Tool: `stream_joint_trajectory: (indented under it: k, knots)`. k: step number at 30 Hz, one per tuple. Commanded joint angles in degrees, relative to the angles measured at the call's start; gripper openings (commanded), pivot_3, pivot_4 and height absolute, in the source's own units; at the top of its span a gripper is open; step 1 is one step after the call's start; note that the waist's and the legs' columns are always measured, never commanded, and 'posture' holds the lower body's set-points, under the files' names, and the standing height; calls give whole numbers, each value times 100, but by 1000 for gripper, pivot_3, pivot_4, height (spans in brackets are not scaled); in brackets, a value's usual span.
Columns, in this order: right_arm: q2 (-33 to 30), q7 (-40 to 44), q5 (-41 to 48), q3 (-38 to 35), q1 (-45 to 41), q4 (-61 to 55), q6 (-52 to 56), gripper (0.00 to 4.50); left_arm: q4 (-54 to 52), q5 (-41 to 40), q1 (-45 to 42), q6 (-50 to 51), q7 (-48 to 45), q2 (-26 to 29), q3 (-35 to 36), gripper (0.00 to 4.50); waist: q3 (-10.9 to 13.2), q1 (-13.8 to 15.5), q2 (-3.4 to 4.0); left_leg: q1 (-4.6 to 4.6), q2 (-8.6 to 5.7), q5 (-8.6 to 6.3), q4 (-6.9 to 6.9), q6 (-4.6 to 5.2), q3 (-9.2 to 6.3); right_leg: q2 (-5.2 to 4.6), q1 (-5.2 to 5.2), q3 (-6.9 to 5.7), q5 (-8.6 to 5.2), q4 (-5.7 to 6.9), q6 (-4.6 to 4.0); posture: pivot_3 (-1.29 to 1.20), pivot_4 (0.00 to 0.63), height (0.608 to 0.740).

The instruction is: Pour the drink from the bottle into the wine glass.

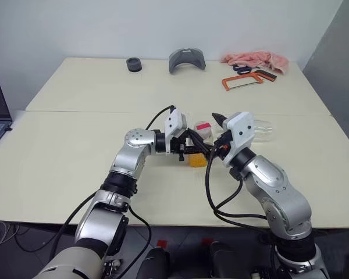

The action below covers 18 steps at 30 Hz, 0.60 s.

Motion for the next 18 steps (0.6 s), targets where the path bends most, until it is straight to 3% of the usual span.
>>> stream_joint_trajectory:
  k: [1, 4, 7, 13, 16, 18]
  knots:
    - [49, -5, -4, -65, -30, -80, -114, 2839, -99, -19, -141, -128, -40, -9, 26, 1769, 0, -5, 0, 0, 0, 0, 0, 0, 0, 0, 0, 0, 0, 0, 0, 0, 150, 740]
    - [48, 53, 8, -19, -6, -84, -120, 1849, -80, -15, -131, -144, -48, 0, 34, 1769, 0, -10, 0, 0, 0, 0, 0, 1, 0, 1, 0, 0, 0, 0, 0, 0, 150, 740]
    - [18, 215, 73, 43, 13, -71, -206, 1854, -56, -25, -136, -150, -76, 11, 37, 1769, 0, -12, 0, 0, 0, 0, 0, 1, 0, 1, 0, 0, 0, 0, 0, 0, 150, 740]
    - [-1172, 2725, 594, 194, -583, 693, -1322, 1854, -11, -102, -252, -70, -842, 190, -115, 1767, 0, -24, 0, 3, -6, -2, 0, 3, 14, 4, 2, 1, 0, -3, 0, 0, 150, 740]
    - [-1597, 3690, 1414, -180, -1293, 1454, -750, 1854, 84, -125, -413, -52, -1156, 261, -120, 1766, 1, -26, 0, 8, -5, -2, -1, 4, 38, 16, 5, -1, 0, -3, 0, 0, 150, 740]
    - [-1666, 3814, 1760, -445, -1590, 1848, -363, 1854, 144, -167, -504, -24, -1205, 244, -63, 1764, 1, -28, 0, 9, -3, -2, -2, 5, 43, 18, 5, -1, 0, -2, -1, 0, 150, 740]
